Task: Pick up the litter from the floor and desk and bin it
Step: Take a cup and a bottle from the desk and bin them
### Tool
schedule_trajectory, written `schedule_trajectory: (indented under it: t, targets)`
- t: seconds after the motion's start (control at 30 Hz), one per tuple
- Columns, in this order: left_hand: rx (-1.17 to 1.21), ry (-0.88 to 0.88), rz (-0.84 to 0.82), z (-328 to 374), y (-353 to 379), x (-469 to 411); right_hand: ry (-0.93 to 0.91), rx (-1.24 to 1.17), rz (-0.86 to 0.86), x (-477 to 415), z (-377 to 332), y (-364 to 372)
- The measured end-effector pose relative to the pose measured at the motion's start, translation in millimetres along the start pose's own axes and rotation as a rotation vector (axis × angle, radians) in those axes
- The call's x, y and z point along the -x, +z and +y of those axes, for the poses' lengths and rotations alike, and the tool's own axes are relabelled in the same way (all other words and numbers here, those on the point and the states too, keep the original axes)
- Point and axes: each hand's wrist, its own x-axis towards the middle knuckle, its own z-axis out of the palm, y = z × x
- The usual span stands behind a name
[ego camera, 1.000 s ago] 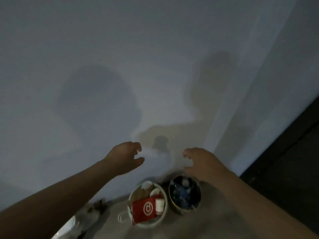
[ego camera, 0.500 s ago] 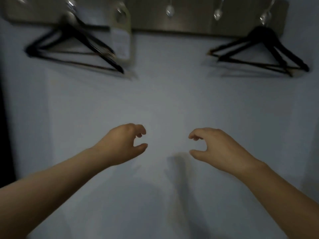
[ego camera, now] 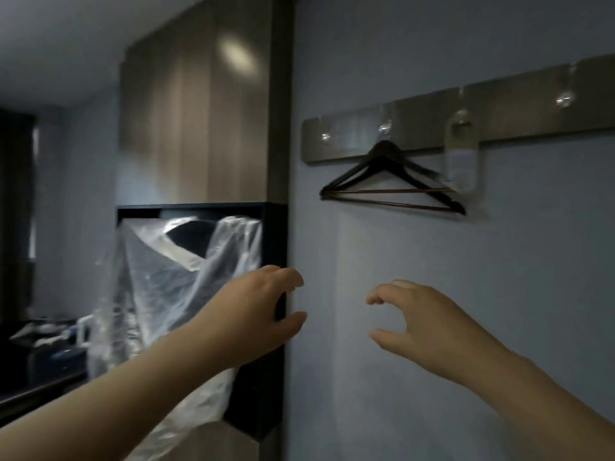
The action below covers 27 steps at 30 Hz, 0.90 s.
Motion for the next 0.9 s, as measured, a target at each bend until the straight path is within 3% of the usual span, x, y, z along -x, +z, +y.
schedule_trajectory:
  t: [0.2,0.47,0.9]
  targets:
    - [-0.090,-0.119,-0.019,-78,-55,75,-0.170,-0.148,-0.017,-52,-108,46]
    - [-0.266,-0.403,-0.007,-168,-112,140,-0.394,-0.264,-0.026,-132,-218,102]
    - [-0.452,-0.655,0.010,-243,-93,163,-0.624,-0.391,-0.028,-236,-246,191]
